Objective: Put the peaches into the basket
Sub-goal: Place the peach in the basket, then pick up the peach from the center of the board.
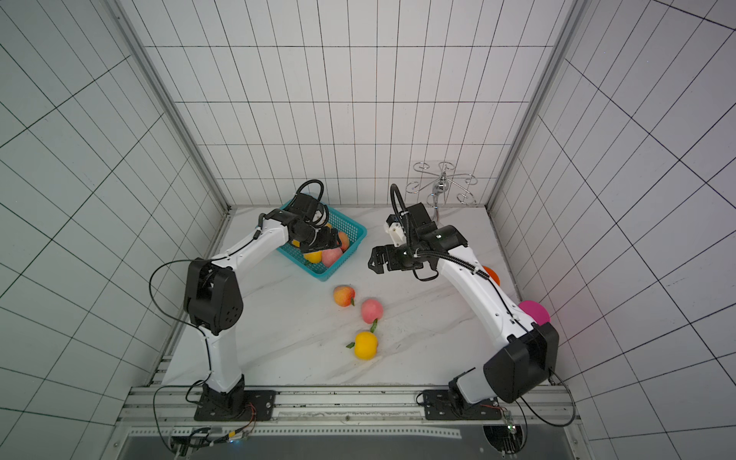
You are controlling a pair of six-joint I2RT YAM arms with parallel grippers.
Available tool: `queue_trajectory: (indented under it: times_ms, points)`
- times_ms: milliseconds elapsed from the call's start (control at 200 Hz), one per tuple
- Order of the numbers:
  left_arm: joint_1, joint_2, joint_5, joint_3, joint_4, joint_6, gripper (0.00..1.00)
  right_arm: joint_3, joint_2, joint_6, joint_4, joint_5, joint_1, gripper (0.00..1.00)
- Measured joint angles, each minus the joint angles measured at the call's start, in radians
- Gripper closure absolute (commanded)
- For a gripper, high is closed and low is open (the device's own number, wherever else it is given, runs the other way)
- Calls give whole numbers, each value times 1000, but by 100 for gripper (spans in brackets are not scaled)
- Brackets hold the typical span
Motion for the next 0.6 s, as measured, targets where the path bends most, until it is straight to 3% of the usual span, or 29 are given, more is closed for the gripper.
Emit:
queue_trajectory:
  times_ms: [245,600]
  points:
    - [-13,-112,-27,-30,-14,-11,10,-46,-52,3,10,-13,0,0]
    - [-93,-290,-95,-211,-35,-74,10,-164,-161,26,26,-17,0,0]
